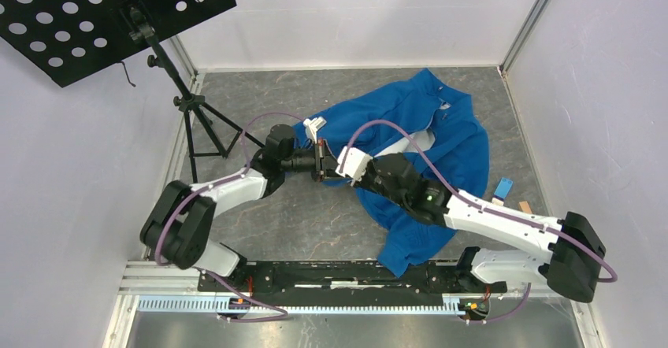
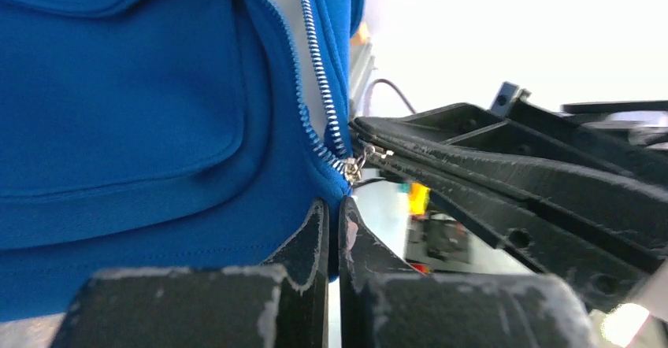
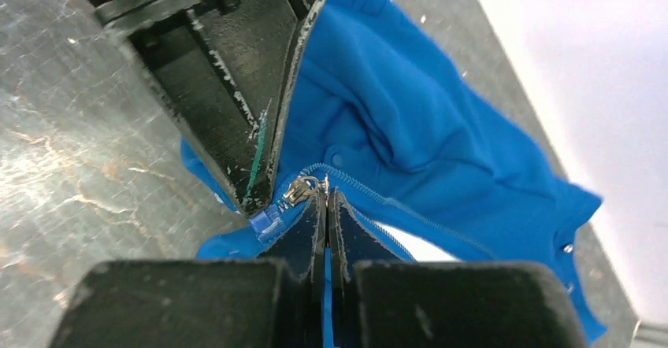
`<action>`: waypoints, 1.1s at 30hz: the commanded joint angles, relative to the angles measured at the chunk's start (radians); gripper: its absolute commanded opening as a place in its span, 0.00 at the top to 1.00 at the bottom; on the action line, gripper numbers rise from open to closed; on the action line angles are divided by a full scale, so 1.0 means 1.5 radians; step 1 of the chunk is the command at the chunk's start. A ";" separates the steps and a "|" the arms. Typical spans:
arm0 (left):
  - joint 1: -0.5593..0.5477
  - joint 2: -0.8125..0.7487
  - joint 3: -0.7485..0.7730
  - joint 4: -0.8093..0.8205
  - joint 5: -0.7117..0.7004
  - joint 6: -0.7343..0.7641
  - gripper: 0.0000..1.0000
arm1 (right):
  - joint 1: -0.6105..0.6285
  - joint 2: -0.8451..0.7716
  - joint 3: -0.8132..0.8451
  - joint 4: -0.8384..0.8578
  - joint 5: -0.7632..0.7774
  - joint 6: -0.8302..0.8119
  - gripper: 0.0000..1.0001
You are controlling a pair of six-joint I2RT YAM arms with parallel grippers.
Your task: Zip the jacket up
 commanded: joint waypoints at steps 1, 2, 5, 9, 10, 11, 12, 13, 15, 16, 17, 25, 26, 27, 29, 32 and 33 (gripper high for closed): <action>-0.038 -0.066 0.020 -0.289 -0.080 0.227 0.98 | -0.001 0.036 0.118 -0.245 0.068 0.144 1.00; -0.051 -0.075 0.021 -0.307 -0.101 0.239 0.98 | -0.003 0.042 0.133 -0.271 0.078 0.170 1.00; -0.095 -0.104 0.027 -0.382 -0.177 0.285 0.98 | -0.009 0.061 0.166 -0.336 0.114 0.217 1.00; -0.141 -0.141 0.010 -0.425 -0.240 0.301 0.98 | -0.029 0.052 0.167 -0.397 0.199 0.219 1.00; -0.150 -0.147 0.007 -0.441 -0.252 0.307 0.98 | -0.037 0.044 0.163 -0.411 0.212 0.210 1.00; -0.162 -0.155 0.008 -0.460 -0.269 0.314 0.98 | -0.049 0.038 0.160 -0.426 0.223 0.203 1.00; -0.173 -0.161 0.007 -0.476 -0.283 0.324 0.98 | -0.063 0.029 0.156 -0.441 0.231 0.197 1.00; -0.187 -0.169 0.007 -0.488 -0.296 0.330 0.98 | -0.073 0.021 0.152 -0.452 0.233 0.191 1.00; -0.205 -0.176 0.005 -0.503 -0.310 0.339 0.98 | -0.096 0.006 0.143 -0.468 0.253 0.190 1.00; -0.209 -0.177 0.002 -0.504 -0.311 0.339 0.98 | -0.111 0.003 0.141 -0.470 0.265 0.189 1.00; -0.212 -0.174 -0.003 -0.501 -0.311 0.339 0.98 | -0.125 0.004 0.143 -0.470 0.280 0.186 1.00; -0.229 -0.156 -0.024 -0.475 -0.294 0.339 0.98 | -0.286 0.125 0.262 -0.382 0.353 0.075 1.00; -0.230 -0.155 -0.027 -0.470 -0.292 0.339 0.98 | -0.299 0.149 0.282 -0.368 0.364 0.055 1.00; -0.229 -0.154 -0.030 -0.466 -0.290 0.341 0.98 | -0.316 0.169 0.299 -0.350 0.360 0.032 1.00; -0.231 -0.153 -0.038 -0.461 -0.288 0.342 0.98 | -0.346 0.198 0.318 -0.302 0.348 -0.024 1.00; -0.231 -0.165 -0.058 -0.441 -0.286 0.326 0.98 | -0.396 0.251 0.380 -0.290 0.324 -0.068 1.00; -0.231 -0.171 -0.067 -0.436 -0.286 0.318 0.98 | -0.410 0.274 0.394 -0.285 0.320 -0.087 1.00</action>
